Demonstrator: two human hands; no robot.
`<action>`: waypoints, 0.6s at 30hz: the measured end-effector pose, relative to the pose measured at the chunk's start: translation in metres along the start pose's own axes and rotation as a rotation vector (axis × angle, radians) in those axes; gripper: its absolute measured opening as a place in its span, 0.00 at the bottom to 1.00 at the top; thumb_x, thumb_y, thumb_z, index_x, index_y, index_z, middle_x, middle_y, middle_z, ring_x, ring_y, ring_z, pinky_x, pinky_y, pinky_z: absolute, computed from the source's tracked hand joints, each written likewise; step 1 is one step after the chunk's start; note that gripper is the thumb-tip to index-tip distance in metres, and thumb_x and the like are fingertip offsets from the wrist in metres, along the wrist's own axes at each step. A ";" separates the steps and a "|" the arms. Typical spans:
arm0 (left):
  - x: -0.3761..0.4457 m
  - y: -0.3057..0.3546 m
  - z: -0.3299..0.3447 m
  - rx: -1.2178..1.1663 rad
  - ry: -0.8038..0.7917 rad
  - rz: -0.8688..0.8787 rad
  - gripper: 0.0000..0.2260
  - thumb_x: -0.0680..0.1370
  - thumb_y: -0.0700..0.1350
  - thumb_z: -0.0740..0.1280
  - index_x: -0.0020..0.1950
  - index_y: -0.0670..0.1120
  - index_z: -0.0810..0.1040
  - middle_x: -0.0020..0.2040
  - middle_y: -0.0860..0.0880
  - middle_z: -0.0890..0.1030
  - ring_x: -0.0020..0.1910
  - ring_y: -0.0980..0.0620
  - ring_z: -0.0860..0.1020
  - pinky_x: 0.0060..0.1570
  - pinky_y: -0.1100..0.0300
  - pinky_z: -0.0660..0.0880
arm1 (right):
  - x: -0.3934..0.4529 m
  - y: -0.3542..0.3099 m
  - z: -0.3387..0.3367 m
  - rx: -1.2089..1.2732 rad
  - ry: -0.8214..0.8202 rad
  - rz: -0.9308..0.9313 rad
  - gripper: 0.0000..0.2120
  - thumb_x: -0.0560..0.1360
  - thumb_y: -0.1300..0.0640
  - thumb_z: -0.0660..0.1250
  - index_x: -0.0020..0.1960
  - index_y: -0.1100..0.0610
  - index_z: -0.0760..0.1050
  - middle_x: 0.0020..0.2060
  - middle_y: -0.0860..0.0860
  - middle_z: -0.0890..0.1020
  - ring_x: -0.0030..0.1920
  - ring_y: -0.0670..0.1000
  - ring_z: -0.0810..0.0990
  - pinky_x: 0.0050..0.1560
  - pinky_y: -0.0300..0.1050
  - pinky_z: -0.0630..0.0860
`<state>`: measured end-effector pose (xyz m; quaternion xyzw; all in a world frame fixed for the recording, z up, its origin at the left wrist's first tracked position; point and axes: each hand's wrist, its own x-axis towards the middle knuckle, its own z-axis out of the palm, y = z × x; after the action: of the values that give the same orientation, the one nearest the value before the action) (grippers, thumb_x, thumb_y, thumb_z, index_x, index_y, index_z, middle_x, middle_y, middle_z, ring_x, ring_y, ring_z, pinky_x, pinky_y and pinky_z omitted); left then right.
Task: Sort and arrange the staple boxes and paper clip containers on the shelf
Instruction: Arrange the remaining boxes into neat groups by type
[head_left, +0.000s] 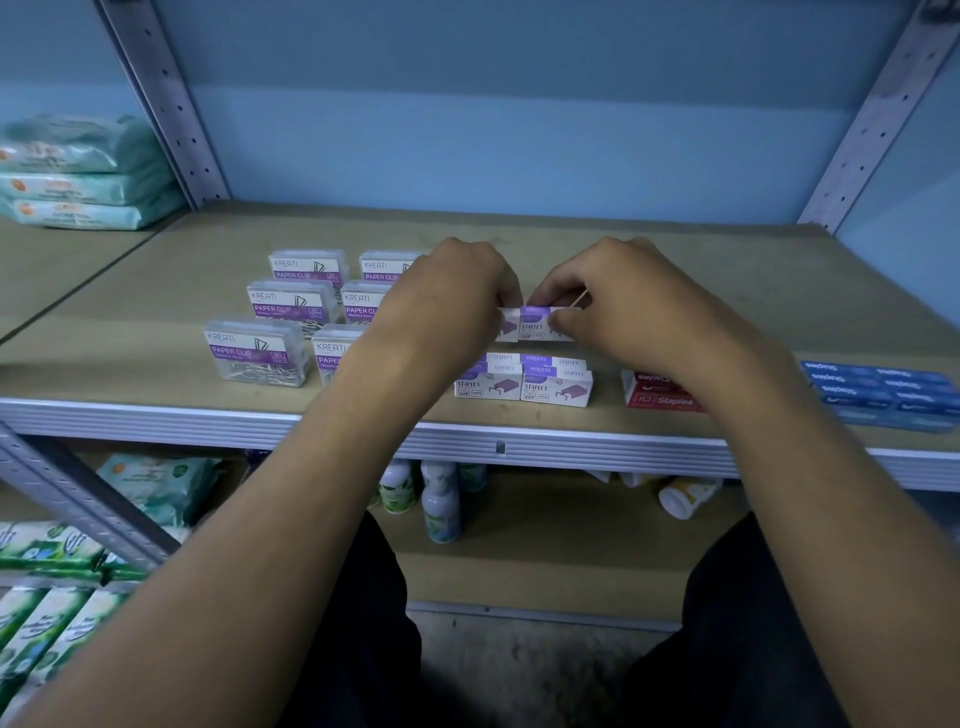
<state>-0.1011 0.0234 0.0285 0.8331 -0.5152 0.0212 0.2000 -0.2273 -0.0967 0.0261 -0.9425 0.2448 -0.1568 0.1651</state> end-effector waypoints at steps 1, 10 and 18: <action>-0.002 0.000 -0.001 -0.003 0.004 -0.002 0.12 0.76 0.40 0.68 0.55 0.53 0.85 0.54 0.47 0.82 0.51 0.44 0.80 0.51 0.52 0.78 | -0.002 0.000 -0.001 0.001 -0.006 -0.004 0.10 0.76 0.58 0.70 0.52 0.46 0.86 0.46 0.46 0.84 0.47 0.45 0.81 0.49 0.43 0.79; -0.018 -0.005 0.001 -0.048 -0.039 0.015 0.10 0.76 0.41 0.70 0.52 0.54 0.85 0.50 0.52 0.84 0.45 0.50 0.82 0.41 0.62 0.72 | -0.014 -0.007 -0.005 0.015 -0.106 0.003 0.12 0.76 0.60 0.69 0.51 0.44 0.86 0.44 0.42 0.85 0.44 0.40 0.81 0.41 0.33 0.73; -0.015 -0.008 0.004 -0.081 -0.104 0.001 0.10 0.77 0.41 0.68 0.50 0.55 0.85 0.42 0.53 0.83 0.38 0.56 0.81 0.35 0.64 0.71 | -0.017 -0.013 -0.003 0.005 -0.140 0.033 0.15 0.76 0.60 0.65 0.49 0.44 0.86 0.47 0.47 0.85 0.46 0.49 0.83 0.50 0.51 0.83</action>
<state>-0.1024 0.0382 0.0187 0.8241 -0.5258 -0.0429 0.2064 -0.2378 -0.0779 0.0303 -0.9466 0.2477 -0.0883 0.1866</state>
